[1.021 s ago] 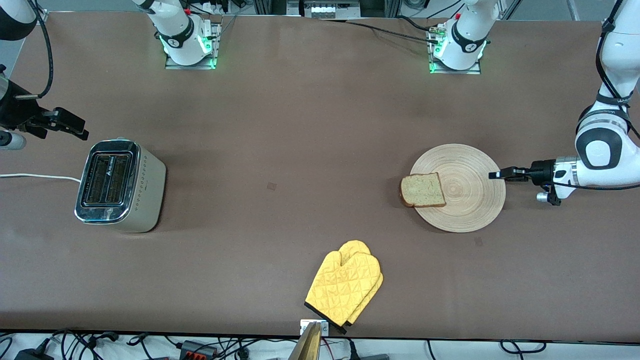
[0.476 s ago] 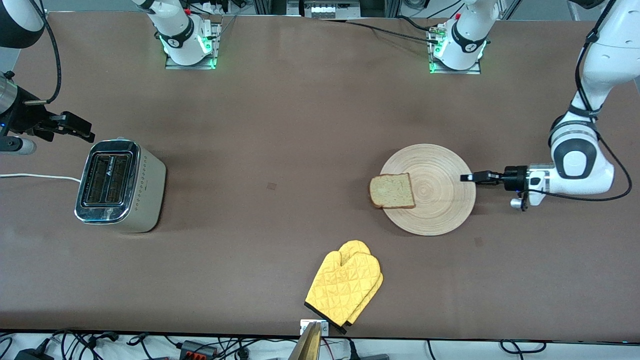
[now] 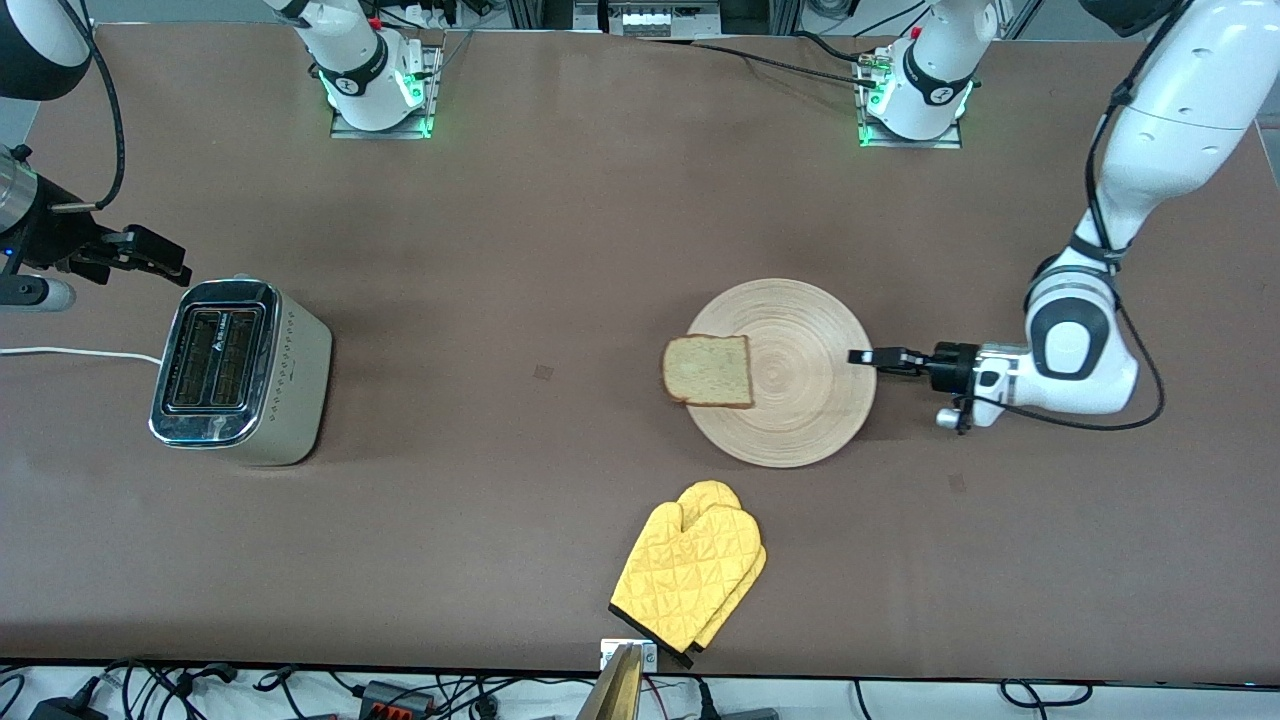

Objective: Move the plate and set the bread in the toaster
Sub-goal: 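Slide the wooden plate with the left gripper toward the table middle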

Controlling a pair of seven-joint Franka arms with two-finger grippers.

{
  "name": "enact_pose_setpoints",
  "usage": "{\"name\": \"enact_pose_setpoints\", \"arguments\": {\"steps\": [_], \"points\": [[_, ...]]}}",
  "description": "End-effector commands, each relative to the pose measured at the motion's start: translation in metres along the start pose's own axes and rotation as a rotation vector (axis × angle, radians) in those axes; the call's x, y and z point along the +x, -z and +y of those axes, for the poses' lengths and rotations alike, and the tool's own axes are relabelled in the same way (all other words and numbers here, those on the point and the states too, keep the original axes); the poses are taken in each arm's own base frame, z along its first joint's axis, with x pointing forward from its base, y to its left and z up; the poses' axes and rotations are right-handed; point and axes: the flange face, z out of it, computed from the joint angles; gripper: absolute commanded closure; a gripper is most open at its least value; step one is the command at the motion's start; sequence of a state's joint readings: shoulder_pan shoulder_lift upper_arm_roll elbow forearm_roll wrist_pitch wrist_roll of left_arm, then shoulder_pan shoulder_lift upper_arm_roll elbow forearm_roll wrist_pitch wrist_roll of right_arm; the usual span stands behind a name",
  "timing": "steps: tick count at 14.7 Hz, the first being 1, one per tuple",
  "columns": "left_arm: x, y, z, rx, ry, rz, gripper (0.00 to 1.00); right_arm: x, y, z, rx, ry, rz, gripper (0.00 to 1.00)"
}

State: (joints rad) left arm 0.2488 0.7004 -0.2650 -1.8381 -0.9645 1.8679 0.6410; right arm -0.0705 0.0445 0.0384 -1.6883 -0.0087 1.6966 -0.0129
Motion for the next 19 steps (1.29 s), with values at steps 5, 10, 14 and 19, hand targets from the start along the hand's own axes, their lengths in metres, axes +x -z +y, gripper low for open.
{"name": "enact_pose_setpoints", "arguments": {"steps": [5,10,14,19], "points": [[0.012,-0.111,0.072,-0.111,-0.004,-0.015,0.99,0.000,0.004,0.004,-0.008,-0.006,0.001,0.00],[0.010,-0.186,0.100,-0.070,-0.006,0.032,0.99,-0.003,0.009,-0.001,-0.009,0.005,0.004,0.00],[0.020,-0.213,0.102,-0.042,-0.042,0.048,0.99,-0.001,0.014,0.004,0.035,-0.008,0.026,0.00],[0.023,-0.224,0.098,-0.025,-0.041,0.059,1.00,-0.002,0.012,-0.002,0.035,-0.011,0.018,0.00]]}}
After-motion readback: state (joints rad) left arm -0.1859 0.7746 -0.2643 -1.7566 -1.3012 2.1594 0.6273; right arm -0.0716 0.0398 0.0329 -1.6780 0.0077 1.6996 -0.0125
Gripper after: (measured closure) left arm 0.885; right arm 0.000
